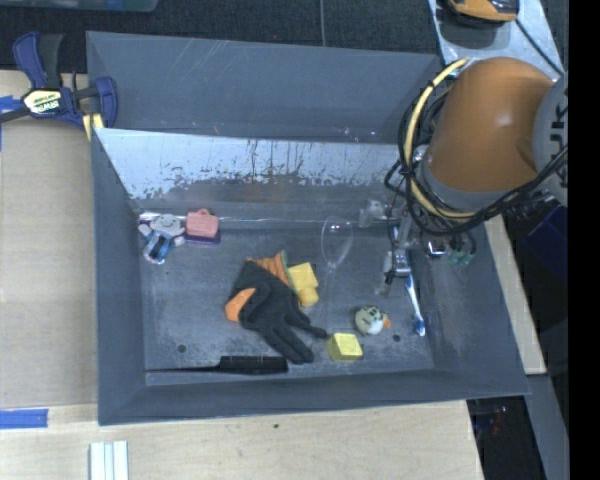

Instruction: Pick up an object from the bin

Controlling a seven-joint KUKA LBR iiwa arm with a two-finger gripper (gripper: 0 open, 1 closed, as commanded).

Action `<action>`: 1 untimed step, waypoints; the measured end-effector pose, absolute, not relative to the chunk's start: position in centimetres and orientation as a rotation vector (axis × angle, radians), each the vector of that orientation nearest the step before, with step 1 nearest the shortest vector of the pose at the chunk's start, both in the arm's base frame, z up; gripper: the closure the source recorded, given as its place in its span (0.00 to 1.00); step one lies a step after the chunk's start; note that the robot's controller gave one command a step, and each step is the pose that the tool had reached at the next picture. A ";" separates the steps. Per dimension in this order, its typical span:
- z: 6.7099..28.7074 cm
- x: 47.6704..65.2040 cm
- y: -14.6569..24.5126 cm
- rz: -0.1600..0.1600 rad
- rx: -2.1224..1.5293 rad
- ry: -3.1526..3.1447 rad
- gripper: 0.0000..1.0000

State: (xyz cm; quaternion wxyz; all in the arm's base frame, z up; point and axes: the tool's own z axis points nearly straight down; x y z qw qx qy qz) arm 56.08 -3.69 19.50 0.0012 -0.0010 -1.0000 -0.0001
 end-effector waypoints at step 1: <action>19.8 56.2 -3.7 0.001 -0.001 -3.145 0.00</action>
Offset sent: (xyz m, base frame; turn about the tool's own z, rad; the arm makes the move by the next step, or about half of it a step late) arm -0.0160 0.1148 -0.1250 -0.0176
